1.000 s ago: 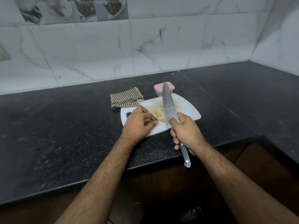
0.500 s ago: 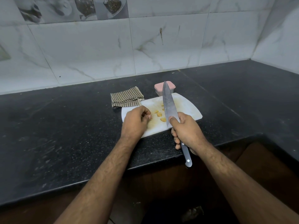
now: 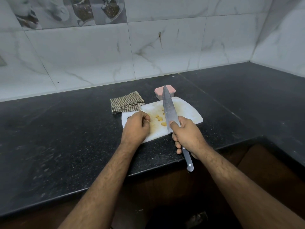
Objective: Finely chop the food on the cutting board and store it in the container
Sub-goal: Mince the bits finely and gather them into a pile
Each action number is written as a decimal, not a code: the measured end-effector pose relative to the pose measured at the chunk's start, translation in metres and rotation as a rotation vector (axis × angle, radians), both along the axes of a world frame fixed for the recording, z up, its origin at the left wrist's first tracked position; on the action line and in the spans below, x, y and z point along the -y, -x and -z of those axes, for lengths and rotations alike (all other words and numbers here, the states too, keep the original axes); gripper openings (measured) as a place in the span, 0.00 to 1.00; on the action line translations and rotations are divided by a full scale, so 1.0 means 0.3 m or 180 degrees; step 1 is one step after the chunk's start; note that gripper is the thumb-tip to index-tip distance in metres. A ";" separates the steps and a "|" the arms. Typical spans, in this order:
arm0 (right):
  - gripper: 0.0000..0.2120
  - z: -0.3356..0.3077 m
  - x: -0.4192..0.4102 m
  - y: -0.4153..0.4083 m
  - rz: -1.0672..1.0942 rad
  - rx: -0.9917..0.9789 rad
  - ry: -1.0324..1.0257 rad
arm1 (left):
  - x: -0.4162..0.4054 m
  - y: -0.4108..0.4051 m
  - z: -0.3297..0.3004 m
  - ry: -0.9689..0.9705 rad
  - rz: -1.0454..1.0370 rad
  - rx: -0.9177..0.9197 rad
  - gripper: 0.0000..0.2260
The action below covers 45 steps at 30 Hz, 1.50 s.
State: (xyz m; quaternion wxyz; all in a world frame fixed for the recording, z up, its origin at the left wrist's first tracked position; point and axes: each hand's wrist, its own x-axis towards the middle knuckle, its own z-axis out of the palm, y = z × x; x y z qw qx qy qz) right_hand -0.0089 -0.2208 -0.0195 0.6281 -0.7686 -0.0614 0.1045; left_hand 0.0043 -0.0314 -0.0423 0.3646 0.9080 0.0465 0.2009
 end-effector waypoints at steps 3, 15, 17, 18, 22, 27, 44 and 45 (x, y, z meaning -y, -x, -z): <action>0.07 -0.003 0.001 0.003 -0.0008 -0.0002 0.0013 | 0.001 0.000 -0.001 0.0002 0.0016 -0.0007 0.08; 0.08 0.003 0.001 -0.002 0.0045 0.0040 0.0065 | -0.017 -0.017 0.014 0.0089 0.0086 0.0222 0.08; 0.08 0.003 0.000 -0.002 0.0048 0.0028 0.0053 | -0.019 -0.014 0.012 0.0044 0.0122 0.0247 0.08; 0.08 0.004 0.000 -0.002 0.0050 0.0026 0.0046 | -0.020 -0.014 0.012 0.0016 0.0123 0.0262 0.09; 0.08 0.007 0.000 -0.002 0.0057 0.0026 0.0009 | -0.018 -0.010 0.007 -0.0016 0.0033 0.0351 0.10; 0.08 0.008 0.001 -0.003 0.0048 0.0032 0.0000 | -0.017 -0.006 0.005 0.0009 -0.0040 0.0325 0.08; 0.09 0.001 0.000 0.001 0.0082 0.0062 0.0083 | -0.001 -0.010 0.004 -0.0401 -0.0166 -0.0107 0.06; 0.09 0.002 0.000 0.001 0.0092 0.0051 0.0083 | 0.001 -0.008 0.005 -0.0507 -0.0206 -0.0094 0.07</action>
